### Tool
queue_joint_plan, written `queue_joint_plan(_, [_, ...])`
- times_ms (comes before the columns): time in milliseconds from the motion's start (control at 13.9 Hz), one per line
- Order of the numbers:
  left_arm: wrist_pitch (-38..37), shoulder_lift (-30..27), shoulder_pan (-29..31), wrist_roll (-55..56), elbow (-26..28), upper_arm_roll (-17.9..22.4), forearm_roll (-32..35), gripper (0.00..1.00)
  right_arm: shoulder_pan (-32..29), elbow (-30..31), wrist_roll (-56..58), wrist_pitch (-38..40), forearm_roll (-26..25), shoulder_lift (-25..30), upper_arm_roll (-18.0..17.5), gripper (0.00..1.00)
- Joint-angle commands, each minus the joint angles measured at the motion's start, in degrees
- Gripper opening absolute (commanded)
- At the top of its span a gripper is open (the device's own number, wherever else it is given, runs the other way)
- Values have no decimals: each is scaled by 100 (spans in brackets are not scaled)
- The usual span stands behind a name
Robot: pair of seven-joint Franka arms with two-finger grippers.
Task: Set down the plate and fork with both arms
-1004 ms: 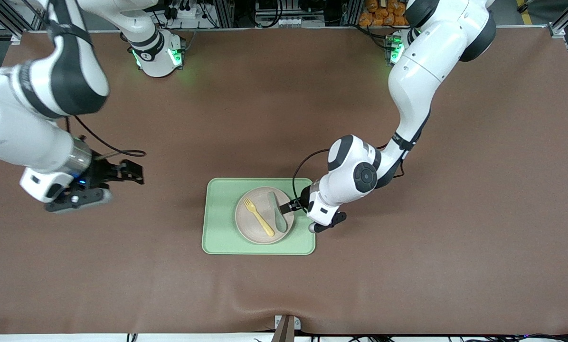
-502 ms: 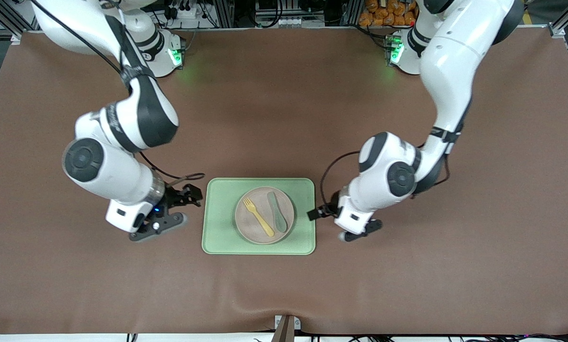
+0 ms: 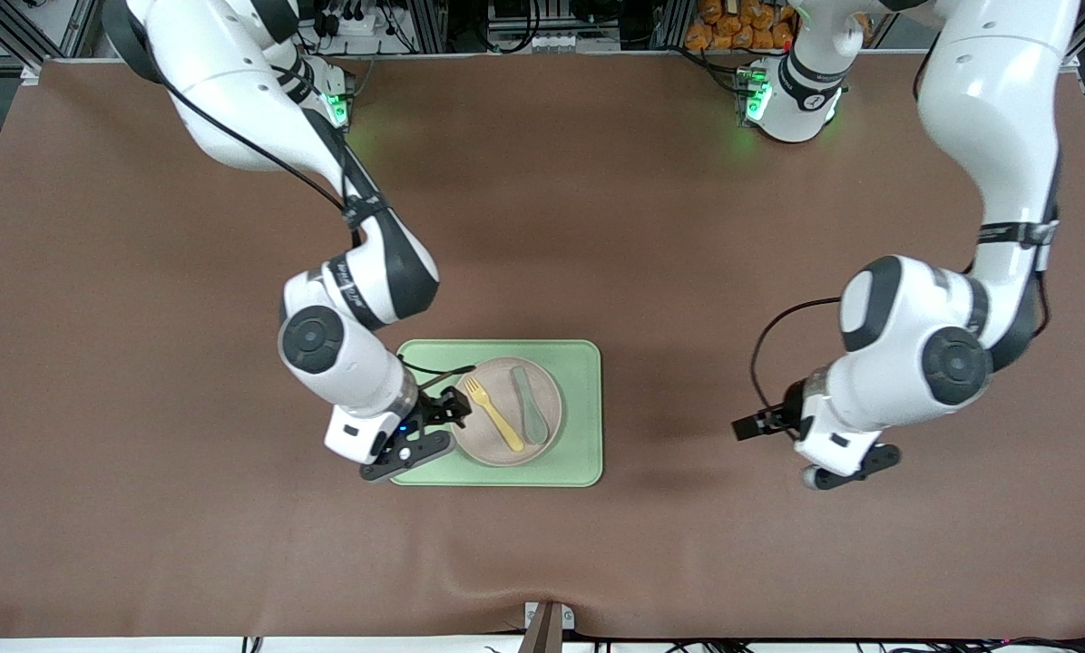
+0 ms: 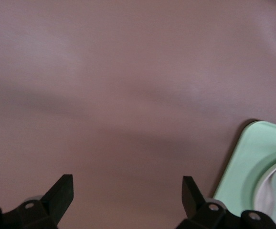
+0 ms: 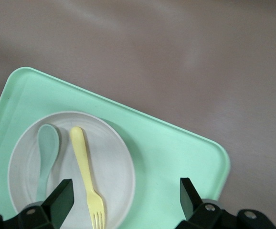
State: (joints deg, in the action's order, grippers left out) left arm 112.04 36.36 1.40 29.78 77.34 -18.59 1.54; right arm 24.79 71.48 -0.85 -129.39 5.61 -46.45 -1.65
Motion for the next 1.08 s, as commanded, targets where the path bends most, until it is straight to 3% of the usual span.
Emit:
queue_joint_plan(0, [-454, -357, 386, -524, 194, -40, 153, 100, 148, -231, -134, -235, -25, -312, 59, 87])
queue_joint_plan(143, [-787, -515, 702, -832, 264, -40, 153, 100, 253, -214, -161, -279, -34, -417, 68, 77])
queue_joint_plan(717, [-2194, -2448, 835, -895, 335, -49, 153, 100, 491, 112, -266, -868, -104, -672, 77, 69])
queue_joint_plan(1004, [-2993, -3151, 931, -1745, 335, -31, 153, 100, 570, 208, -266, -886, -183, -672, 77, 68])
